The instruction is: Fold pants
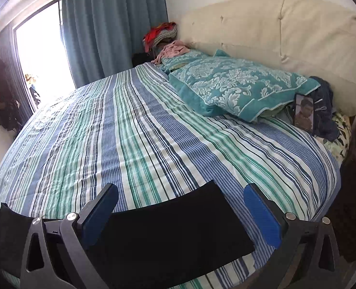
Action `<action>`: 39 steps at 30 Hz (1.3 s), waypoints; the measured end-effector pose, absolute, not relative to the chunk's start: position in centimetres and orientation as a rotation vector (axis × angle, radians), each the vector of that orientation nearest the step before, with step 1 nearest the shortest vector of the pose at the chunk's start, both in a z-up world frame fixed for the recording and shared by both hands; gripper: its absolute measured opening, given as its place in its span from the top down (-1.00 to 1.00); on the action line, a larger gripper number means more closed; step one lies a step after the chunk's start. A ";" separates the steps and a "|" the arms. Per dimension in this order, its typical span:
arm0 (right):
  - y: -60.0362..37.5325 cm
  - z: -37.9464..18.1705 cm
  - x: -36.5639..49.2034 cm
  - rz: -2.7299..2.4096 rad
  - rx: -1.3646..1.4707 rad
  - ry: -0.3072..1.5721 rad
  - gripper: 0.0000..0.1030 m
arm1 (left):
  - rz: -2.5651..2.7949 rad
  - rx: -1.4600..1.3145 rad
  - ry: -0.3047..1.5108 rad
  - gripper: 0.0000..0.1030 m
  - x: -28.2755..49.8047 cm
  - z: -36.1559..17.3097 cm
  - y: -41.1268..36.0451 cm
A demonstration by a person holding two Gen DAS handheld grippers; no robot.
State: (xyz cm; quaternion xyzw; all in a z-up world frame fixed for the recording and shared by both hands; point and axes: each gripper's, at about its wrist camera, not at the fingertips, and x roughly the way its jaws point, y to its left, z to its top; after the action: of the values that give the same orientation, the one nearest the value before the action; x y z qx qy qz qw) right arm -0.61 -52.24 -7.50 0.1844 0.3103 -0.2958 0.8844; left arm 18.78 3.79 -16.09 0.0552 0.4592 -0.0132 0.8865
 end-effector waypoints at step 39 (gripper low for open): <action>-49.2 -11.5 1.3 0.222 0.963 0.723 0.75 | -0.122 -0.056 0.953 -0.98 18.4 -14.5 4.6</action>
State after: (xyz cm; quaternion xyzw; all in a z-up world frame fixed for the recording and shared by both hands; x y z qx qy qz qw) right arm 1.32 -49.16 -11.45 0.4521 0.3394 0.1041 0.8183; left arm 18.42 4.58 -14.49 -0.0267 0.4582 -0.0589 0.8865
